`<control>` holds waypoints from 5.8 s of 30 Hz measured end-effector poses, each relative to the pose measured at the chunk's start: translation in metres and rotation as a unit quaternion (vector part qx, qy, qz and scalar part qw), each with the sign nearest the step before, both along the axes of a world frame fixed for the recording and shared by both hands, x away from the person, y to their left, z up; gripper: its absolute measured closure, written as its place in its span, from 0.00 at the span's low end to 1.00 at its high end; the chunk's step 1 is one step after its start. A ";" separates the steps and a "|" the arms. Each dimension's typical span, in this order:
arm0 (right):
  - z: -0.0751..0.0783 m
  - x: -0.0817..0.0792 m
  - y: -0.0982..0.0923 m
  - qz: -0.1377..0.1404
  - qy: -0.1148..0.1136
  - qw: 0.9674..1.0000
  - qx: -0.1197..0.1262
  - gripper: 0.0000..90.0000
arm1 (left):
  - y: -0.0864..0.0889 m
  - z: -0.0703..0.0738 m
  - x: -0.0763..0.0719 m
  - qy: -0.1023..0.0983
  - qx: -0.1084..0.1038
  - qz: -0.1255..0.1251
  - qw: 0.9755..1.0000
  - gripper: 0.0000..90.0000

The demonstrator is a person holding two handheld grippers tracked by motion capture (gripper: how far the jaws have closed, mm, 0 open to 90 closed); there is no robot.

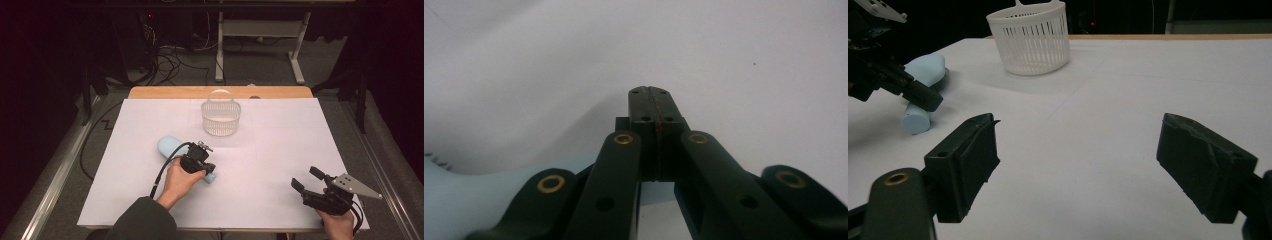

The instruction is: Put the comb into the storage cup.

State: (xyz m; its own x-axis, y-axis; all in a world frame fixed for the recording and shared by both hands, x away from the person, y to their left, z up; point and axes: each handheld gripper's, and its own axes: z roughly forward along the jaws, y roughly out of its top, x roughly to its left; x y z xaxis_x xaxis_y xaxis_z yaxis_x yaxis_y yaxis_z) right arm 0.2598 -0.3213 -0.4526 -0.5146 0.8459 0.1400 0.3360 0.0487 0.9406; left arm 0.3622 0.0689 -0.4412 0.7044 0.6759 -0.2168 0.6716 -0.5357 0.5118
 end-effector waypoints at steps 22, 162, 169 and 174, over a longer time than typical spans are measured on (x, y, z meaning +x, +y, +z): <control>0.000 0.000 0.001 0.000 0.001 1.000 -0.002 0.19 | 0.013 -0.001 -0.020 -0.022 0.009 -0.011 1.000 1.00; -0.002 0.002 0.003 0.006 0.014 1.000 -0.010 0.20 | 0.097 -0.008 -0.024 -0.054 0.075 0.145 0.985 0.18; -0.002 0.002 0.003 0.007 0.012 1.000 -0.012 0.20 | 0.090 -0.014 -0.021 -0.061 0.091 0.155 0.982 0.17; -0.002 0.001 0.003 0.006 0.011 1.000 -0.010 0.20 | 0.088 -0.016 -0.018 -0.054 0.081 0.157 0.983 0.17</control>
